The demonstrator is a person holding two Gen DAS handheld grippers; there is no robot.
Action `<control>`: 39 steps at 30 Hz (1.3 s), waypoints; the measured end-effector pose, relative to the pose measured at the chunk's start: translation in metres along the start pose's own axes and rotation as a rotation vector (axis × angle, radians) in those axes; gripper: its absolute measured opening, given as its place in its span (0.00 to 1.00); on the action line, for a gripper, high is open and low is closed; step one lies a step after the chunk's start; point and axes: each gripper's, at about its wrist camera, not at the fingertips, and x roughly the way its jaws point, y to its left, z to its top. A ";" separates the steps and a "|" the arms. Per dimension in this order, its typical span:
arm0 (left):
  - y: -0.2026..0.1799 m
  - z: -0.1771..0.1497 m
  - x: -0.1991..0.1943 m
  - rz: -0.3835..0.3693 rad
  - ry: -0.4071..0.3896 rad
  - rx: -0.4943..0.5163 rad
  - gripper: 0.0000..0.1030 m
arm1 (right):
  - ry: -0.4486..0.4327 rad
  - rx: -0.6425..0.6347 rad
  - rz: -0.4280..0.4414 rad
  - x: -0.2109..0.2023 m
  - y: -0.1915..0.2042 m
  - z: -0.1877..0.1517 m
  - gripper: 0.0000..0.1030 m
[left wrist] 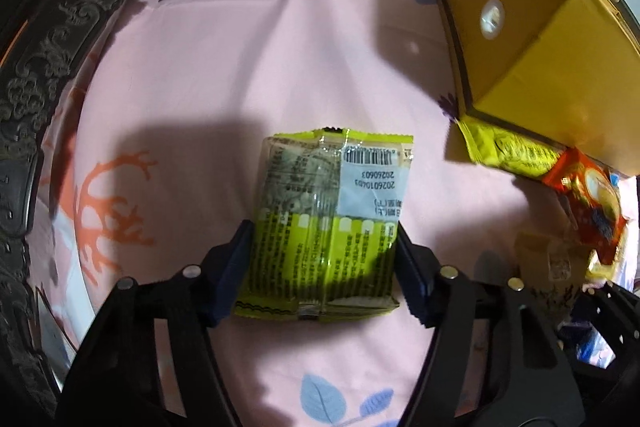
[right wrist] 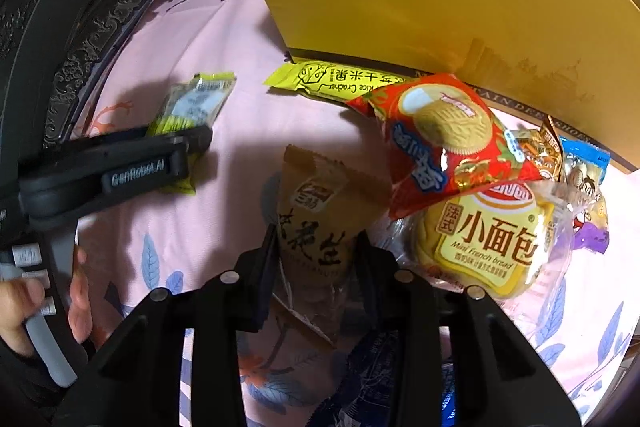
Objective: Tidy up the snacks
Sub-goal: 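Grasp green-yellow packet with left tool while right tool grasps brown paper snack bag, then carry both held snacks over the yellow box and open both tools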
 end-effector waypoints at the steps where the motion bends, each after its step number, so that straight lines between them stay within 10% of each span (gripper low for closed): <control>1: -0.006 -0.006 -0.002 -0.010 0.004 0.001 0.64 | -0.007 0.003 0.003 -0.003 -0.001 -0.001 0.33; 15: -0.075 -0.069 -0.066 -0.173 -0.012 0.145 0.63 | -0.146 0.025 -0.002 -0.090 -0.032 -0.034 0.33; 39: -0.138 -0.021 -0.132 -0.233 -0.113 0.257 0.63 | -0.322 0.235 -0.072 -0.163 -0.103 -0.073 0.33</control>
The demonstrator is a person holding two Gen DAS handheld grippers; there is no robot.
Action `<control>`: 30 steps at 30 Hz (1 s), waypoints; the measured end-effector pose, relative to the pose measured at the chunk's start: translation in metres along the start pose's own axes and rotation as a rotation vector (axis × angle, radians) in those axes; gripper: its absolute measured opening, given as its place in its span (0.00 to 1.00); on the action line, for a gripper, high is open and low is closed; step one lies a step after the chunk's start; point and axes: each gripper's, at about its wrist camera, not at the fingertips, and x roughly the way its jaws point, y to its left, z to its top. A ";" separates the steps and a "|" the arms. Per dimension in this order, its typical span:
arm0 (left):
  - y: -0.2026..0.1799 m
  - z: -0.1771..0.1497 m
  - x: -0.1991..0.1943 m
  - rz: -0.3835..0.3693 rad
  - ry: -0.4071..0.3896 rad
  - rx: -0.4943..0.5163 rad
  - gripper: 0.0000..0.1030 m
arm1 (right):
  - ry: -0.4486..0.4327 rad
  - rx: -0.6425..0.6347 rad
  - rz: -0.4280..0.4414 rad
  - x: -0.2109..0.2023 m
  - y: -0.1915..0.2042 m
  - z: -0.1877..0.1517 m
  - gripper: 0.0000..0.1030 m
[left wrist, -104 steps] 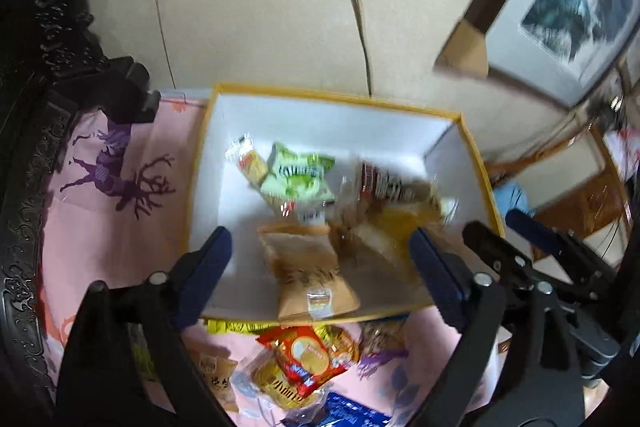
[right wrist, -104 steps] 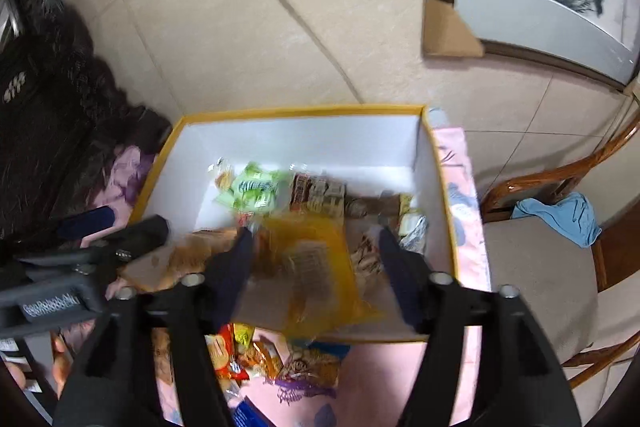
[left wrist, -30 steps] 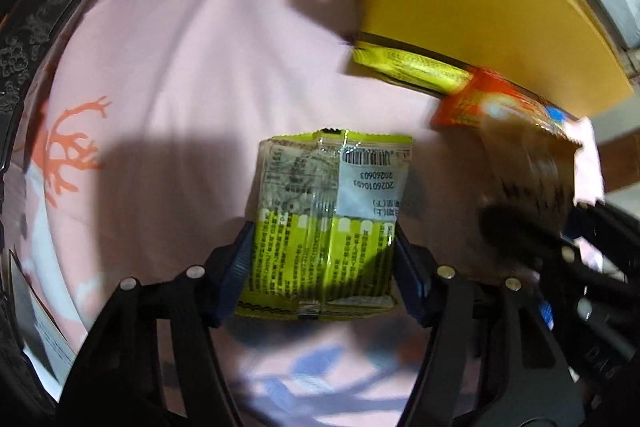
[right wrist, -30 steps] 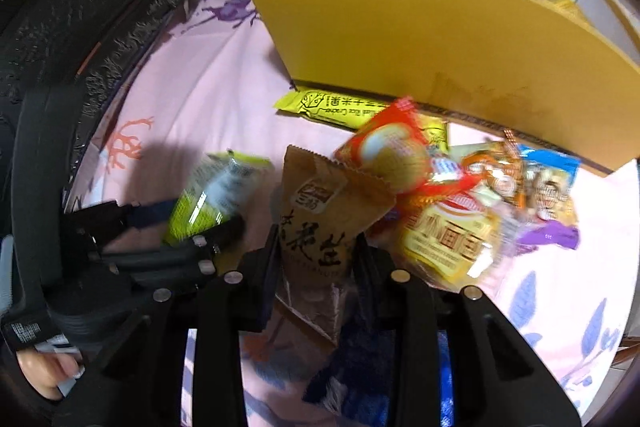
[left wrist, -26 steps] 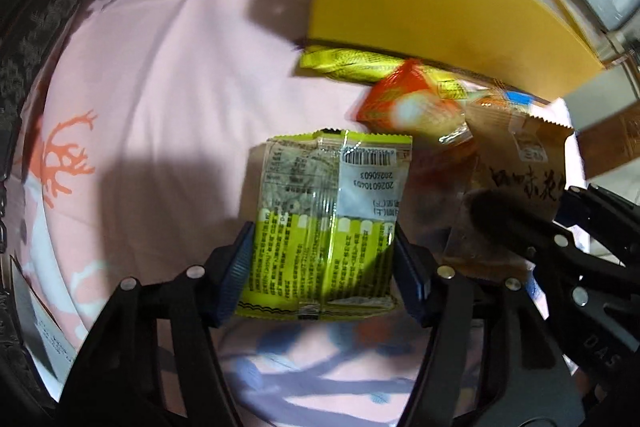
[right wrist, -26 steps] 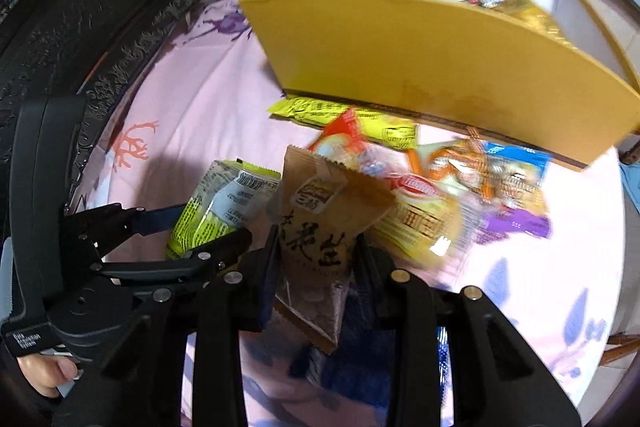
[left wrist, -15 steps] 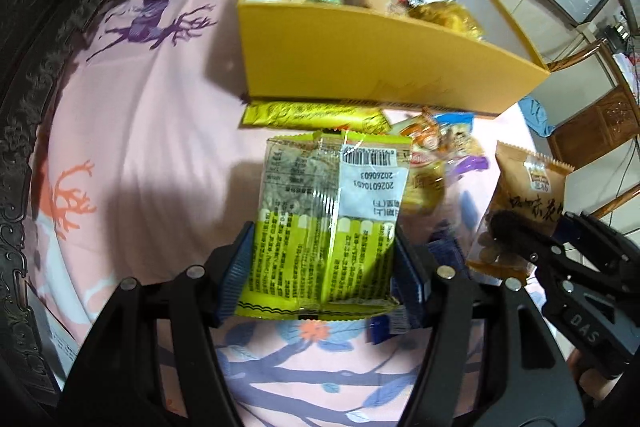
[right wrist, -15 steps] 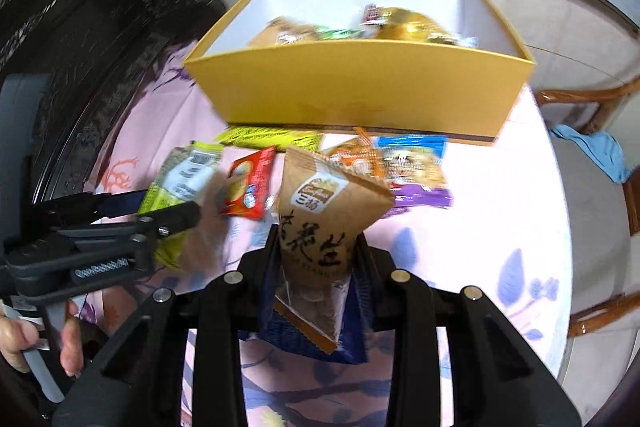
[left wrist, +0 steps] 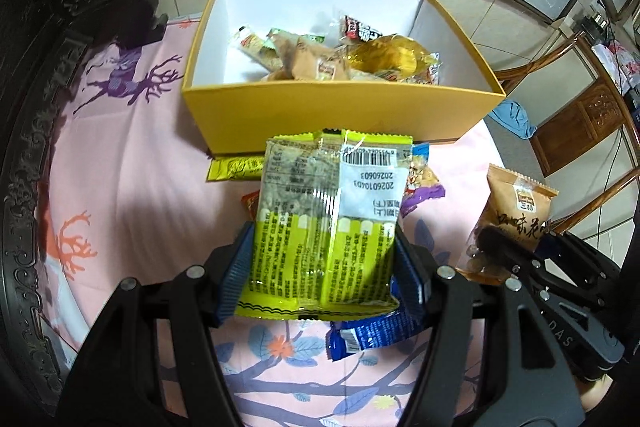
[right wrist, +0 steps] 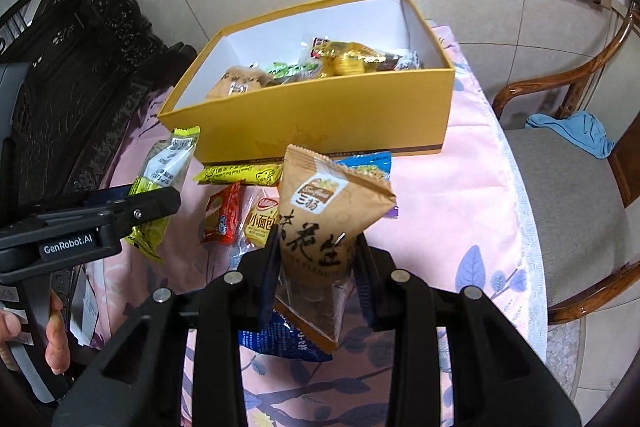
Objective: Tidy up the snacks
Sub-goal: 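Carry both held snacks over the yellow box and open both tools, then grasp red round biscuit packet with left tool while right tool grasps yellow bread bag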
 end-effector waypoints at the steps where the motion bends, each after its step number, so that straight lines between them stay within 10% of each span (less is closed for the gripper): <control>1: 0.000 0.003 0.001 -0.002 0.000 0.000 0.63 | -0.002 0.001 -0.001 0.000 -0.001 0.003 0.33; 15: 0.002 0.120 0.007 0.048 -0.081 0.000 0.65 | -0.079 0.028 -0.018 0.026 -0.010 0.129 0.35; 20: 0.012 0.157 -0.002 0.094 -0.128 -0.023 0.98 | -0.111 0.061 -0.031 0.025 -0.010 0.175 0.76; 30: 0.067 0.136 -0.004 0.114 -0.133 -0.139 0.98 | -0.018 -0.164 0.103 0.025 0.013 0.128 0.92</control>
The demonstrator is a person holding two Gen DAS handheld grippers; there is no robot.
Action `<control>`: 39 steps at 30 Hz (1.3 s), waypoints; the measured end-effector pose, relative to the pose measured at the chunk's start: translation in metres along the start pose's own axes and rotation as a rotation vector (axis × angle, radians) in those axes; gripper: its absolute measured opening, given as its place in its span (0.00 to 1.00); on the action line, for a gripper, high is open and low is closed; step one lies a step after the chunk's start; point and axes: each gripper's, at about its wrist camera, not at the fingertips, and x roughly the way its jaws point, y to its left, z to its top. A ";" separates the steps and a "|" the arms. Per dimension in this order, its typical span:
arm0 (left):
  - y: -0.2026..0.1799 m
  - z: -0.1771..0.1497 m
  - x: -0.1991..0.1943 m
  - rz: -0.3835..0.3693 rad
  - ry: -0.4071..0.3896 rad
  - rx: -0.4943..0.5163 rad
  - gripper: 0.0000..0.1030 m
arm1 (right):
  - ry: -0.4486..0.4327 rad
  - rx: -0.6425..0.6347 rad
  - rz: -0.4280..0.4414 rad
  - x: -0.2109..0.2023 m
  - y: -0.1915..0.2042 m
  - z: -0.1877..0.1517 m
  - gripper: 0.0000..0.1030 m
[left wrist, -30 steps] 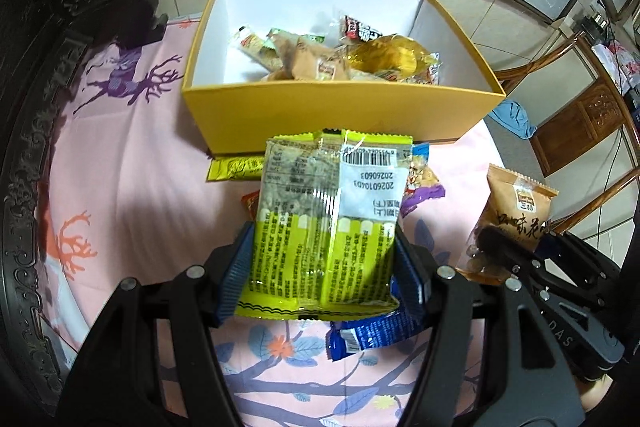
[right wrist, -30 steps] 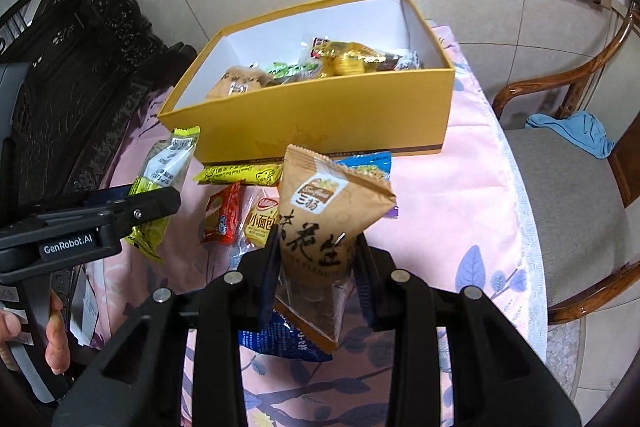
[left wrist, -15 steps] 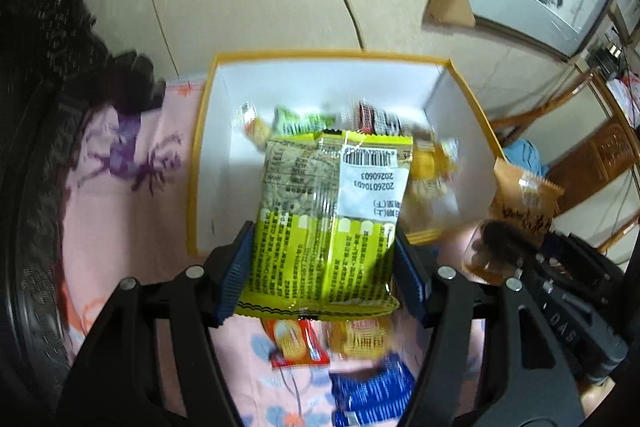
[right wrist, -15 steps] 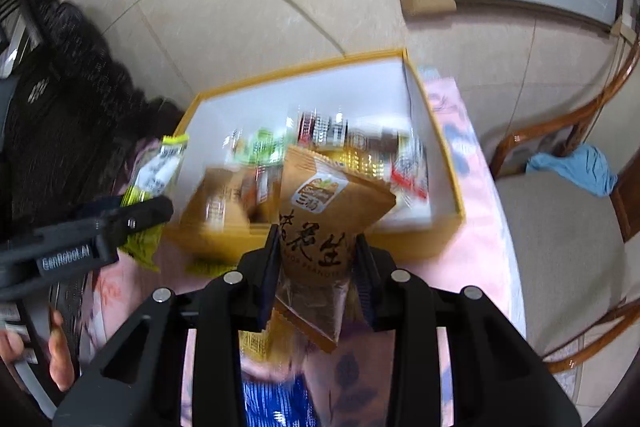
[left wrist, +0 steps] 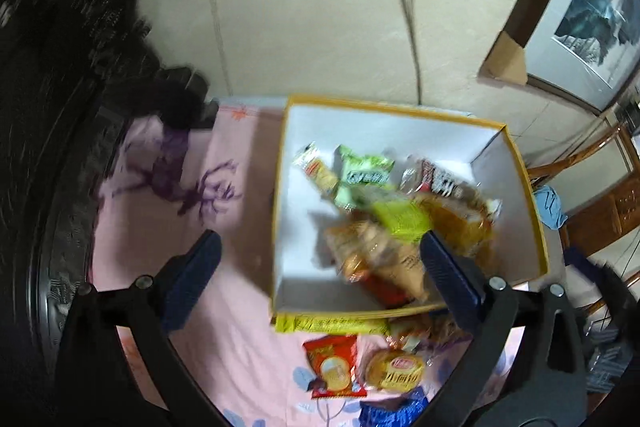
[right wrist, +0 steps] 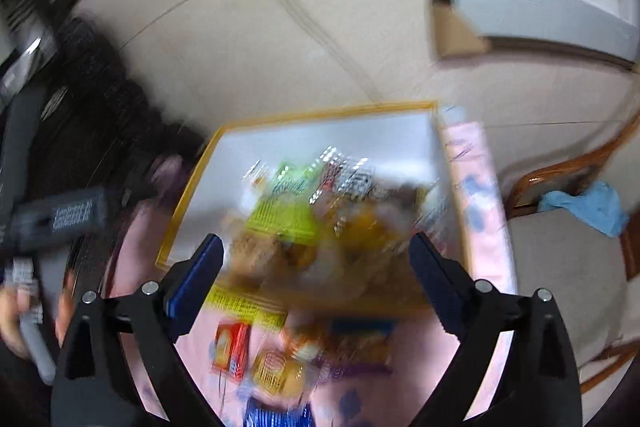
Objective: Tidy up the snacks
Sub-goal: 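Grasp red round biscuit packet with left tool while right tool grasps yellow bread bag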
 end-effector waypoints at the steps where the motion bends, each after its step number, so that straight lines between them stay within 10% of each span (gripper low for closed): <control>1: 0.004 -0.010 0.001 0.004 0.006 -0.004 0.98 | 0.054 -0.071 0.018 0.009 0.010 -0.017 0.92; 5: 0.018 -0.057 0.014 0.029 0.072 -0.018 0.98 | 0.232 -0.257 0.076 0.050 0.040 -0.074 0.92; 14: 0.051 -0.134 0.032 0.049 0.218 -0.071 0.98 | 0.328 -0.465 0.046 0.116 0.062 -0.094 0.92; 16: 0.055 -0.142 0.032 0.052 0.229 -0.082 0.98 | 0.369 -0.490 0.008 0.130 0.063 -0.100 0.72; 21: 0.049 -0.155 0.040 0.041 0.266 -0.079 0.98 | 0.339 -0.402 0.006 0.116 0.053 -0.103 0.58; 34: -0.023 -0.165 0.110 0.091 0.313 0.089 0.96 | 0.250 -0.025 -0.033 0.026 -0.014 -0.150 0.58; 36: -0.022 -0.169 0.120 0.079 0.321 0.073 0.66 | 0.241 -0.009 -0.029 0.027 -0.013 -0.148 0.58; 39: -0.025 -0.169 0.116 0.069 0.281 0.079 0.52 | 0.227 -0.001 -0.022 0.025 -0.012 -0.148 0.58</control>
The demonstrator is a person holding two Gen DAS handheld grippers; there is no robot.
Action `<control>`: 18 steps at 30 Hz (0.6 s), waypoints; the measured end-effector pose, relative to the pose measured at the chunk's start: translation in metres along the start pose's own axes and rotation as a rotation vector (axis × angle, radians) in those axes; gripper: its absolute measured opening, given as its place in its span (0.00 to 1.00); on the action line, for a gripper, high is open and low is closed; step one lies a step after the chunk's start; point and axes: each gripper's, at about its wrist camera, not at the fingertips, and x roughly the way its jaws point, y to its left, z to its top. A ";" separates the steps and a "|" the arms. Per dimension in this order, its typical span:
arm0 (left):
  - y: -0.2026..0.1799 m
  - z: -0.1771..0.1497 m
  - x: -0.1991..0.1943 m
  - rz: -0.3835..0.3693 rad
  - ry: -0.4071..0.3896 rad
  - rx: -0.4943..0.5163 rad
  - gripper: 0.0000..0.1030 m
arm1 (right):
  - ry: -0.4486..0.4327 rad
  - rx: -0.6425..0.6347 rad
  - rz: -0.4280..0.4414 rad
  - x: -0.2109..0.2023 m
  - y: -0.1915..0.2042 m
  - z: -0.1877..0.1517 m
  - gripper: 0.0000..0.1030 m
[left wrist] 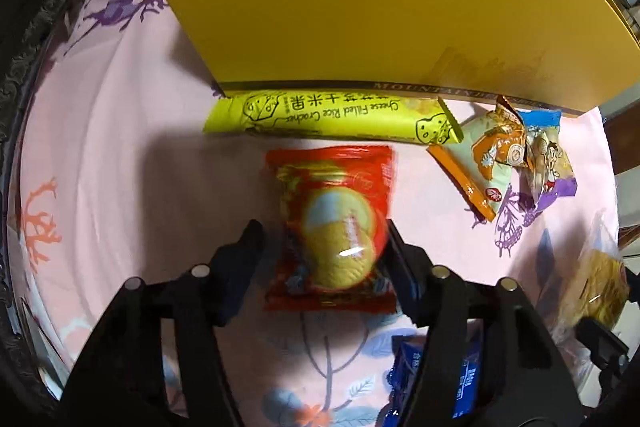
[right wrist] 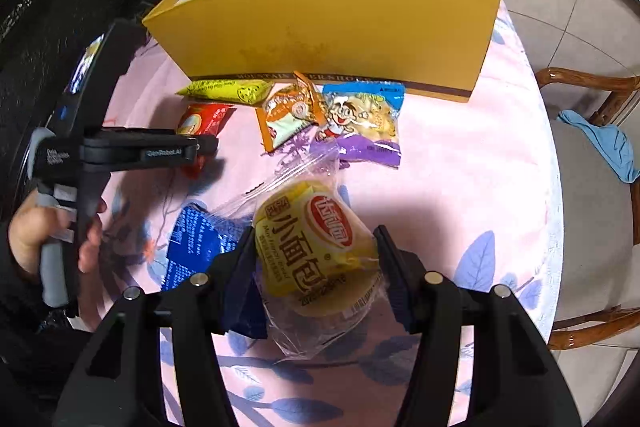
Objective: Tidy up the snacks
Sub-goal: 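Grasp red round biscuit packet with left tool while right tool grasps yellow bread bag, then lower both held snacks into the yellow box and release them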
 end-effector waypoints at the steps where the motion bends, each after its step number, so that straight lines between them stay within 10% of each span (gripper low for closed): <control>1: -0.002 -0.001 -0.002 -0.001 -0.005 0.009 0.45 | -0.004 -0.002 0.000 0.000 0.003 0.001 0.58; 18: -0.001 -0.029 -0.093 -0.127 -0.092 -0.007 0.43 | -0.082 -0.041 0.007 -0.028 0.024 0.023 0.58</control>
